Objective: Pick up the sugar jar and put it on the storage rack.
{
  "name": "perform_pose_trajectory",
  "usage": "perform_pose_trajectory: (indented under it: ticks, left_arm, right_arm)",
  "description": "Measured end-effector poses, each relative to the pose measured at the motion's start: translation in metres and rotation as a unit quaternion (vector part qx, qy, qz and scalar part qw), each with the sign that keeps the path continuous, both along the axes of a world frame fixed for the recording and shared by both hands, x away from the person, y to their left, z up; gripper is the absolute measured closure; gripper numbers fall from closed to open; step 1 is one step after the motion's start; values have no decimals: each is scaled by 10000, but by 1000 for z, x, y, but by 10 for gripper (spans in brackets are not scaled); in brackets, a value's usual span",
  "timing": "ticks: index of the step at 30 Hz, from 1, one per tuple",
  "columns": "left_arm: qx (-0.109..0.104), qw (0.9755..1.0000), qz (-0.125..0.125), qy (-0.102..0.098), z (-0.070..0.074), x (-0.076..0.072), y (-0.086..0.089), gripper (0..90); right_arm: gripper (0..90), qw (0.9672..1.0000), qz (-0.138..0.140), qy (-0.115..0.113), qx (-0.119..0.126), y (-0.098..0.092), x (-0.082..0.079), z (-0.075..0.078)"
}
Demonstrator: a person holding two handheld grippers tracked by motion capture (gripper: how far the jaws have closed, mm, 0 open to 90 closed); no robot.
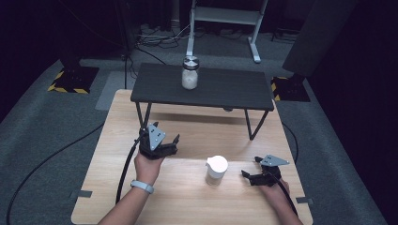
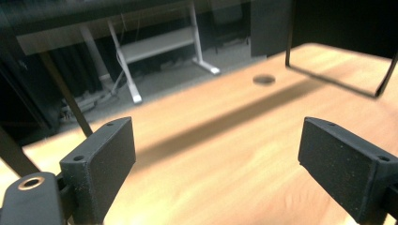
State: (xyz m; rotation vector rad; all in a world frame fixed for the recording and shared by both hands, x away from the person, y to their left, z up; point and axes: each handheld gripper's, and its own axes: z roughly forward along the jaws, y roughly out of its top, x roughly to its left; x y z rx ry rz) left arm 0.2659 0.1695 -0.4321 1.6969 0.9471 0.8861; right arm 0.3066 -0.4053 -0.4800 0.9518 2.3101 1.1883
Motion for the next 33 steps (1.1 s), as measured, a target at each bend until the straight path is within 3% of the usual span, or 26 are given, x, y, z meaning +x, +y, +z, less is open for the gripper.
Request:
perform_pose_trajectory:
  ticks: [6, 11, 15, 16, 20, 21, 22, 33]
  left_arm:
    - [-41, 9993, 29, 380, -19, -2, 9, 110]
    - [256, 9977, -57, 631, -30, -4, 15, 106]
    - [423, 9934, -145, 1054, -37, 0, 16, 101]
    - [423, 9934, -145, 1054, -37, 0, 16, 100]
    - [362, 9889, -233, 1424, -44, 4, 20, 101]
    - [362, 9889, -233, 1424, -44, 4, 20, 100]
    - [393, 9869, -259, 1543, -44, 7, 20, 98]
    - [321, 9819, -308, 1840, -46, 12, 22, 94]
  right_arm:
    - [72, 10000, 8, -13, -3, 0, 0, 0]
    - [72, 10000, 20, -15, -3, 0, 0, 0]
    - [72, 10000, 21, -13, -2, 0, 0, 0]
    - [72, 10000, 21, -6, -3, 0, 0, 0]
    - [72, 10000, 27, -3, -1, 0, 0, 0]
    - [72, 10000, 25, 3, 1, 0, 0, 0]
    - [72, 10000, 27, 3, 1, 0, 0, 0]
    - [72, 10000, 28, 2, 6, 0, -1, 0]
